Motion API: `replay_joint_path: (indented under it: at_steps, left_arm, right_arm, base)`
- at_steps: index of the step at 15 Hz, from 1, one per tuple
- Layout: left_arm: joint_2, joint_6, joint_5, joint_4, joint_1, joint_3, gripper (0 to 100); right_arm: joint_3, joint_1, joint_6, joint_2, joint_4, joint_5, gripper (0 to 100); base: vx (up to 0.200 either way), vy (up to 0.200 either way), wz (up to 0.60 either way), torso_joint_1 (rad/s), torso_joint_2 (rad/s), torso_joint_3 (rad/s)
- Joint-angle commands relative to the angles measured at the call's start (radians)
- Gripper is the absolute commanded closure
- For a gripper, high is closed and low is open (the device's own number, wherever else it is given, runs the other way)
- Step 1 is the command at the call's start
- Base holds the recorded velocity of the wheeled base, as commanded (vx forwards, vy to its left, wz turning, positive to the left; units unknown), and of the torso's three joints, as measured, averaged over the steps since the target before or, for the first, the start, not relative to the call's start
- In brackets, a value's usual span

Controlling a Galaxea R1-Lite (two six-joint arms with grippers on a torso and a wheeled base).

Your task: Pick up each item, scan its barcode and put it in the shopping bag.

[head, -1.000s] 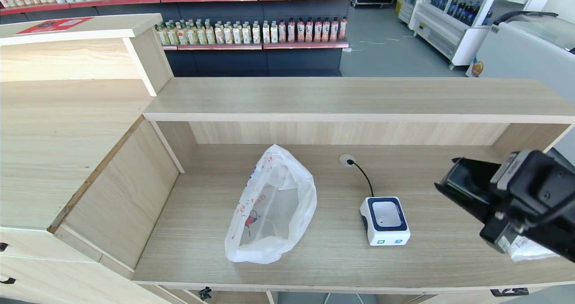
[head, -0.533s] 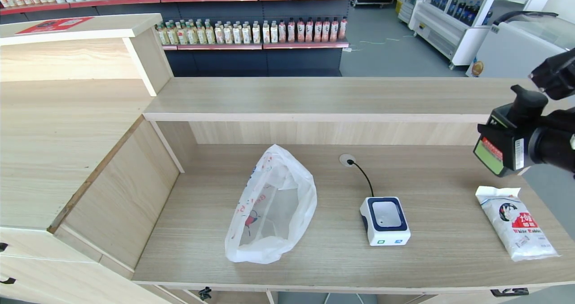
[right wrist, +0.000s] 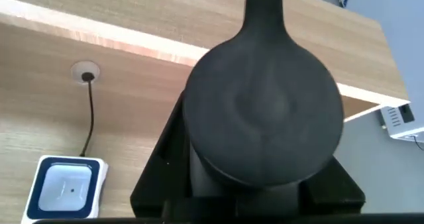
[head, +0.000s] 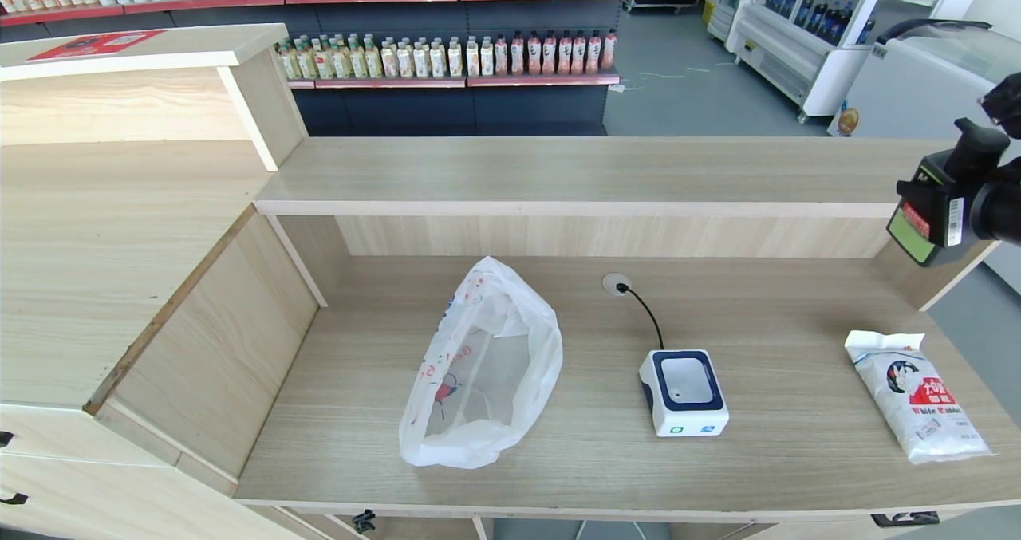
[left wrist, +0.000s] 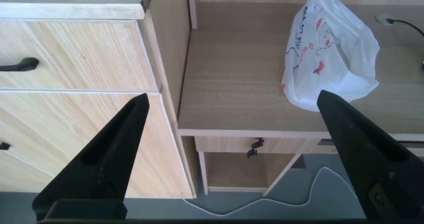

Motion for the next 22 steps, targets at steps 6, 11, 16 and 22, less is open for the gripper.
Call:
replay_joint_path:
  at_steps: [6,11,16,22]
  left_arm:
    - [0.000,0.000,-0.001,0.000,0.000,0.000,0]
    - [0.000,0.000,-0.001,0.000,0.000,0.000,0]
    - [0.000,0.000,-0.001,0.000,0.000,0.000,0]
    - [0.000,0.000,-0.001,0.000,0.000,0.000,0]
  right_arm:
    - [0.067,-0.033,-0.058,-0.032,0.055,0.233,100]
    - [0.073,0.063,-0.002,-0.063,0.253,0.295,100]
    - [0.090,0.015,0.146,-0.022,0.324,0.579,100]
    - [0.127,-0.243,0.142,0.107,0.373,0.926,100]
  base:
    - [0.000,0.000,0.20,-0.001,0.00,-0.001]
    - [0.000,0.000,0.60,0.002,0.00,0.003]
    - [0.000,0.000,0.24,-0.001,0.00,0.001]
    - [0.000,0.000,0.00,0.000,0.00,0.000]
